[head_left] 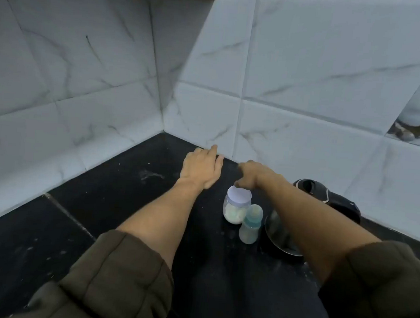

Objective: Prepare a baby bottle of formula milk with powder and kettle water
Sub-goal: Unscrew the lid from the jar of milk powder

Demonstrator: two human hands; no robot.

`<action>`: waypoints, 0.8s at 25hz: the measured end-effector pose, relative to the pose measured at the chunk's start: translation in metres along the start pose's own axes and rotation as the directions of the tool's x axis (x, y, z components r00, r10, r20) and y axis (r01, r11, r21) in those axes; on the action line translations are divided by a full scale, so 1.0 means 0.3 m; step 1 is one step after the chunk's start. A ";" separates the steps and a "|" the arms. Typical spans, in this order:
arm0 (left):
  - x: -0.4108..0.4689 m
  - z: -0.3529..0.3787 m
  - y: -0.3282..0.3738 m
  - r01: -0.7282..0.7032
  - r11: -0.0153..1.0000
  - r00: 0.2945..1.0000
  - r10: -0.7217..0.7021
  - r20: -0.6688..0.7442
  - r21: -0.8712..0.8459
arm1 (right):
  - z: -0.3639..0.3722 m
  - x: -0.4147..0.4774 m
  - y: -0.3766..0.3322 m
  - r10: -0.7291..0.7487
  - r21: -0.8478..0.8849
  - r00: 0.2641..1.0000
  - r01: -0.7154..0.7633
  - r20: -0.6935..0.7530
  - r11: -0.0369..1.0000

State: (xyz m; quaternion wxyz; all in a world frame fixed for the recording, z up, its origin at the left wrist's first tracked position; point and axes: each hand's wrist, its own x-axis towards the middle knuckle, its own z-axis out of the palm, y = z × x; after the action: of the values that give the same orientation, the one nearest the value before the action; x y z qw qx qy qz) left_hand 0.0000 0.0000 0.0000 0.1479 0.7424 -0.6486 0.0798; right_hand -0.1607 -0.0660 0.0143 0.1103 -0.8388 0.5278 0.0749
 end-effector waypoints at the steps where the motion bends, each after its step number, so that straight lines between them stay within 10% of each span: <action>1: -0.009 0.012 -0.001 0.002 1.000 1.000 -0.002 0.013 0.004 | 0.021 0.012 0.000 0.004 -0.020 0.999 -0.003 0.036 1.000; 20: -0.104 0.066 -0.155 0.064 0.998 0.988 -0.060 0.140 -0.029 | 0.122 0.029 -0.089 -0.144 -0.056 0.989 0.146 0.035 0.988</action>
State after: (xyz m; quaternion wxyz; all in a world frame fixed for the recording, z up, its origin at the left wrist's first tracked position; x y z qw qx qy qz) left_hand 0.0399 0.0284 -0.0338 0.1170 0.7634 -0.6352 0.0124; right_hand -0.1333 -0.0526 -0.0203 0.0990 -0.8766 0.4613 0.0953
